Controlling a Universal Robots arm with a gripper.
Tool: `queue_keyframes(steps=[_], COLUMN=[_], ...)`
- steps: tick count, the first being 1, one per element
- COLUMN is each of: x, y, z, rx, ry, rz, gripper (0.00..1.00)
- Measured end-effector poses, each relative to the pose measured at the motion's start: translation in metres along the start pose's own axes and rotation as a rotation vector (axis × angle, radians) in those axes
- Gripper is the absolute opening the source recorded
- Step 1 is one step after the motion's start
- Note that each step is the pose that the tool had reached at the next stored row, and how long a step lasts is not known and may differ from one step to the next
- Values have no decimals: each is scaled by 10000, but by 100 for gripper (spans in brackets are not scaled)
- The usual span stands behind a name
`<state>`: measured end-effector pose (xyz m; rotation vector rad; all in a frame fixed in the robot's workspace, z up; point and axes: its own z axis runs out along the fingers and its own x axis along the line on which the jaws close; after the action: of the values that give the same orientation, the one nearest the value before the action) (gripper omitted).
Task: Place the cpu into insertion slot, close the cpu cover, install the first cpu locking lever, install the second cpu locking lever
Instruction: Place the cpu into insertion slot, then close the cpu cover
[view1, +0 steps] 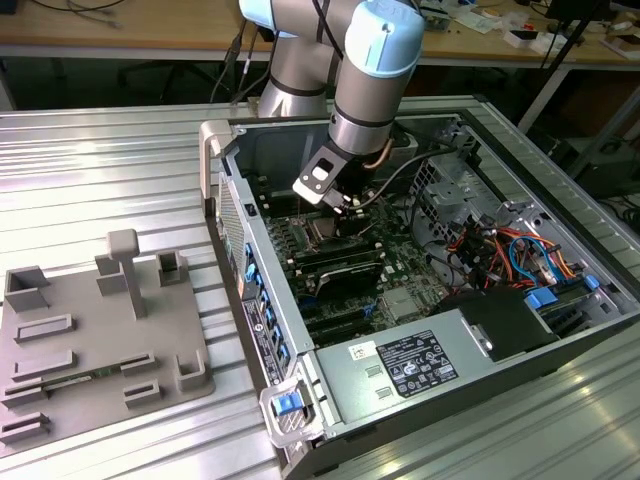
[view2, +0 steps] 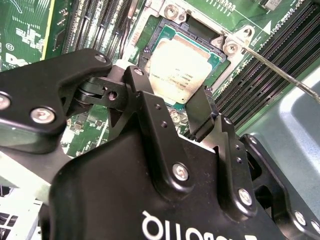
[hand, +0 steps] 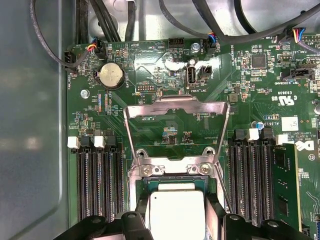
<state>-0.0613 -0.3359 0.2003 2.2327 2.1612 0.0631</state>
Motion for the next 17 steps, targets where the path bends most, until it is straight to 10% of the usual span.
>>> queue_keyframes(steps=[3, 4, 5, 6, 17], x=[-1, 1, 1, 2, 2], y=[0, 6, 11, 14, 21], z=[-13, -112, -215, -261, -291], rx=[2, 0, 0, -2, 2], ry=[-3, -1, 0, 2, -2], rz=[-2, -1, -1, -2, -4], gripper=[67, 67, 53, 11, 11])
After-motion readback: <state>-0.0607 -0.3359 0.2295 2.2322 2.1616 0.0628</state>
